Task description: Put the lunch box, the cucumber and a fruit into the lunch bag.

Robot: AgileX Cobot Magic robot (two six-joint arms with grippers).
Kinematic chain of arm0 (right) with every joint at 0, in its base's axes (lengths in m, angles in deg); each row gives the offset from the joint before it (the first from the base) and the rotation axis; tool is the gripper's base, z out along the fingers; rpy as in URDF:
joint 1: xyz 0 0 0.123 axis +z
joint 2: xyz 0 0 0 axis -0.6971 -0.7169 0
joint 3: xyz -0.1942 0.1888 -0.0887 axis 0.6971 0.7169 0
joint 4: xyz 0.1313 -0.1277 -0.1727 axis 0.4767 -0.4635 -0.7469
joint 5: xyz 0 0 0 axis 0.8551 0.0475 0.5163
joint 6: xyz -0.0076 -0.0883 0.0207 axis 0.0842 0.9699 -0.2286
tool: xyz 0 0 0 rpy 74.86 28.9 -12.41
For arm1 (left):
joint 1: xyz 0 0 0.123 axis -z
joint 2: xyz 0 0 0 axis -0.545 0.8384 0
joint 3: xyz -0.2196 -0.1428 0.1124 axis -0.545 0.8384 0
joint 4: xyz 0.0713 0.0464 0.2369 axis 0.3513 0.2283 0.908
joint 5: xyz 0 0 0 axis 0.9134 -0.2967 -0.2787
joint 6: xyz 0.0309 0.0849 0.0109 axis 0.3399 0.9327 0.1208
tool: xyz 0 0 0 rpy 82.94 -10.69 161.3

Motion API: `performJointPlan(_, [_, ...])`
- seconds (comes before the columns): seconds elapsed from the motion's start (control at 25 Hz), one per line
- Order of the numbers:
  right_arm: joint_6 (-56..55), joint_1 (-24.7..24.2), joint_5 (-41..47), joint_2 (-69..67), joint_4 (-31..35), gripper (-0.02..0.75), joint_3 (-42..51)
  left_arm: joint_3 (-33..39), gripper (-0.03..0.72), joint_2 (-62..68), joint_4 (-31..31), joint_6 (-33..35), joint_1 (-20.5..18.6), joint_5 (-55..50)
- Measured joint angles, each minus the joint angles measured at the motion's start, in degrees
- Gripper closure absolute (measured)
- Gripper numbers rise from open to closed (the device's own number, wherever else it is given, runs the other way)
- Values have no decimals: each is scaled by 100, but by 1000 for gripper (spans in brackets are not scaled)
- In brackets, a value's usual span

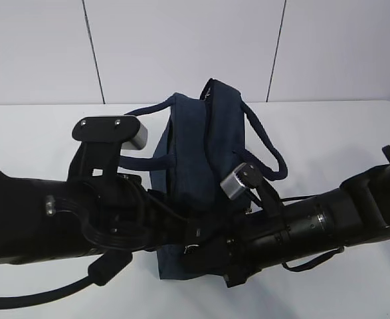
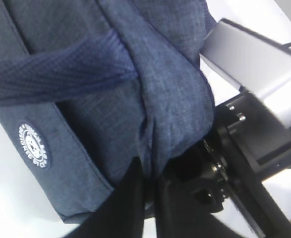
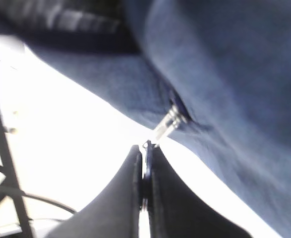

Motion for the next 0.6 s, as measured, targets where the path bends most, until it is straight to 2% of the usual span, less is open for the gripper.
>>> performJointPlan(0.6, [-36,0,-727,575,-99,751,346,0,686,0,-2,0,0,53])
